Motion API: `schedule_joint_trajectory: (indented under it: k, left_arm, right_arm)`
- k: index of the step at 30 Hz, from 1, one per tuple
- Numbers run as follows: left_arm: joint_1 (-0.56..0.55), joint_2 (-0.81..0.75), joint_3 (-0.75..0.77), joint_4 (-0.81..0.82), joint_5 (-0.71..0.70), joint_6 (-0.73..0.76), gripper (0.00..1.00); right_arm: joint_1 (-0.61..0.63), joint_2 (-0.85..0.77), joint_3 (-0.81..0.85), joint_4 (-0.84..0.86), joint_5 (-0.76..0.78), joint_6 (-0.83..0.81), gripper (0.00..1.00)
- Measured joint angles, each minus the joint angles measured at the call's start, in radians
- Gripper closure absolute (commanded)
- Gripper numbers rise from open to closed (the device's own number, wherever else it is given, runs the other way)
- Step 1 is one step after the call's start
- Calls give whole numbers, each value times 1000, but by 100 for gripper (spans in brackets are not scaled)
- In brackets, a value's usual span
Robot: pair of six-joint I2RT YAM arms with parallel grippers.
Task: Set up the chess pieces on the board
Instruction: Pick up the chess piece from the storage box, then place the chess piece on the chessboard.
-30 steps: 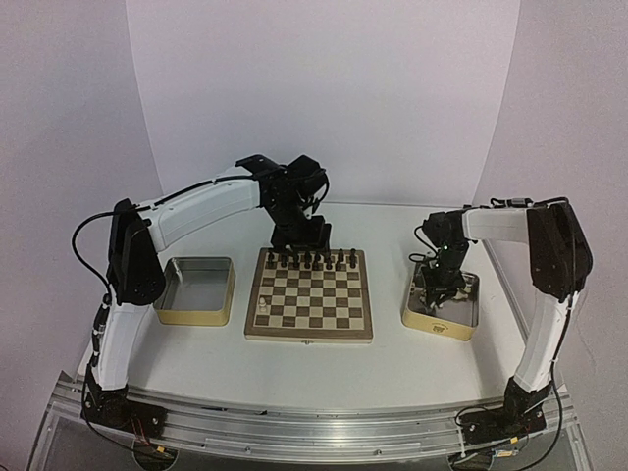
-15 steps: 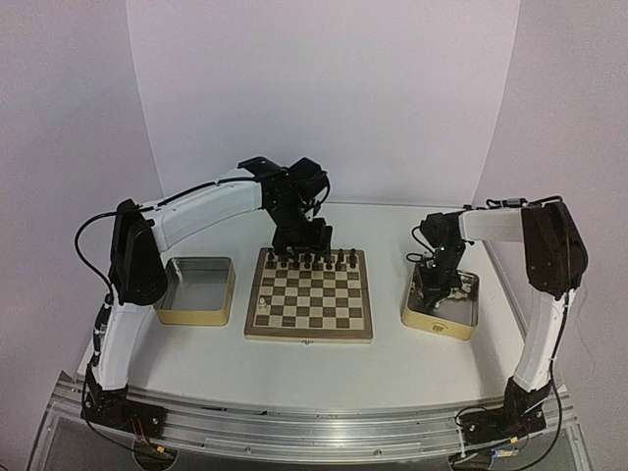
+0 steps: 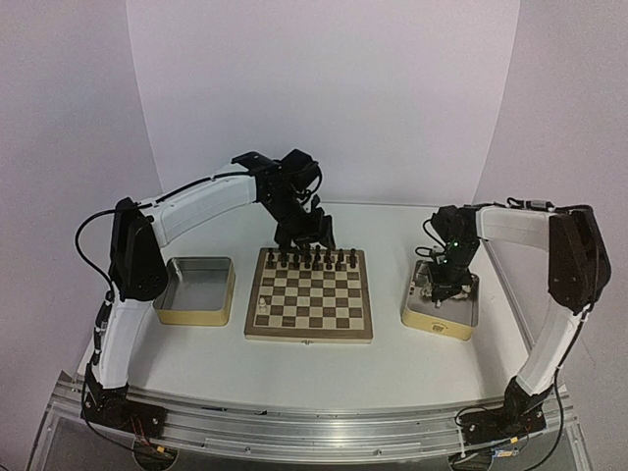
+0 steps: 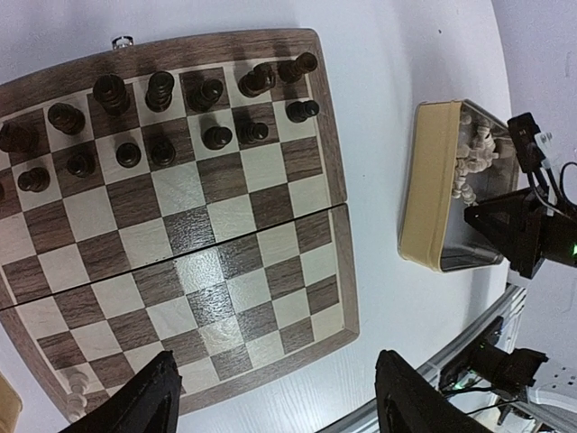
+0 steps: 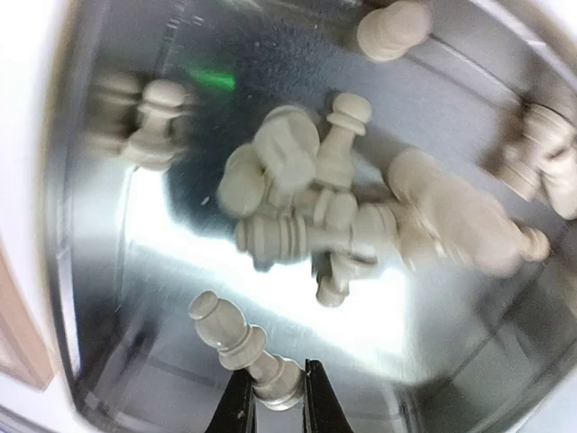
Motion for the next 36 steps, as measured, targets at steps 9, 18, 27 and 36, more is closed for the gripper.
schedule_joint_trajectory:
  k: [9, 18, 27, 36]
  left_arm:
    - [31, 0, 22, 79, 190, -51, 26]
    - [58, -1, -6, 218, 366, -116, 25]
    - [90, -19, -211, 406, 556, -216, 33]
    - [99, -17, -211, 477, 764, -261, 41]
  right_arm:
    - [11, -188, 27, -62, -68, 1, 100]
    - [217, -185, 186, -73, -119, 16, 100]
    - [322, -101, 224, -17, -169, 45, 100]
    - [357, -62, 272, 7, -171, 3, 100]
